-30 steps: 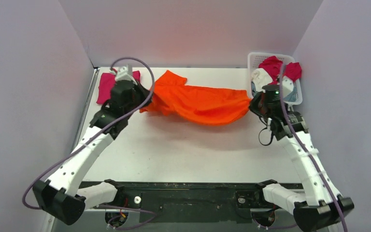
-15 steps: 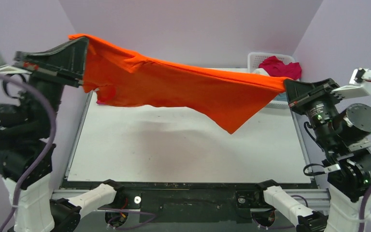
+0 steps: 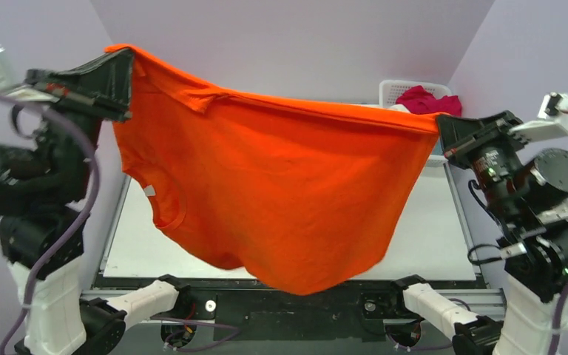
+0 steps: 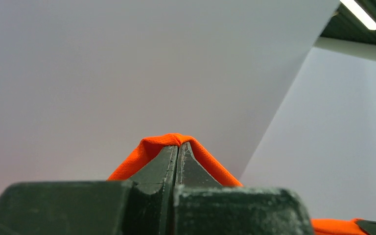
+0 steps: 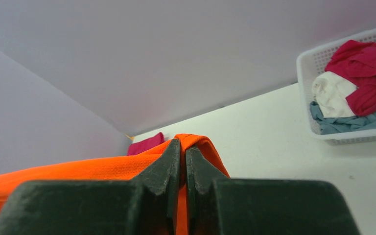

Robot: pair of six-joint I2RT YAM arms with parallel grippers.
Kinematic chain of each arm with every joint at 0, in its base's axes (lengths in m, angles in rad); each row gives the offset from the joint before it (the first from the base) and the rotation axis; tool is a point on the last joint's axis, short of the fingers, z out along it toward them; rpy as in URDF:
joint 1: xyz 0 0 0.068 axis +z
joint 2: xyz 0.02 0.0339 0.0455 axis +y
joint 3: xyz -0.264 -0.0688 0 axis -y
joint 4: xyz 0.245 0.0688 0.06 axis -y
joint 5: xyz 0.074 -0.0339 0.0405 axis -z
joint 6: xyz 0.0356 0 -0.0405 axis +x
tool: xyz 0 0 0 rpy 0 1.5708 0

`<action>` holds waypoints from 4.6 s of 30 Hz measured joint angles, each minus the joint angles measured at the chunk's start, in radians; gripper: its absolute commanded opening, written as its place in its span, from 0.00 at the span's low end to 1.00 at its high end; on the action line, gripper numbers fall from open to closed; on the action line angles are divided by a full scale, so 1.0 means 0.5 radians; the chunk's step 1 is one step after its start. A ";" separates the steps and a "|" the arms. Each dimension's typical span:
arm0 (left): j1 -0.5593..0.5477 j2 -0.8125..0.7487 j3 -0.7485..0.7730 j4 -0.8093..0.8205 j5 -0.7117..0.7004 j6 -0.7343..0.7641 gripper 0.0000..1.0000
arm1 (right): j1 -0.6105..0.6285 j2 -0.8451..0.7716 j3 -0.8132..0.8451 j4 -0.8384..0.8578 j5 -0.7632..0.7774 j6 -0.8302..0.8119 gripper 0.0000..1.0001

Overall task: Fold and stack the t-shirts
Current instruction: Flatten out the tshirt, then grab the side of the flattened tshirt closest away from the robot with both arms

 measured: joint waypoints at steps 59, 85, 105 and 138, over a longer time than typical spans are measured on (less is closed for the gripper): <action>0.353 -0.026 -3.169 0.086 0.482 -0.944 0.00 | -0.422 0.869 -2.171 0.520 -0.282 -0.050 0.01; 0.227 -0.401 -2.740 -1.127 0.220 -1.260 0.81 | -0.421 0.247 -2.280 -0.170 0.192 0.086 0.94; 0.156 -0.482 -3.346 -0.787 0.340 -1.420 0.37 | -0.421 -0.162 -2.670 -0.064 0.097 0.285 0.89; -0.030 -0.825 -3.406 -0.832 0.459 -1.612 0.00 | -0.365 -0.002 -2.925 0.278 -0.060 0.567 0.45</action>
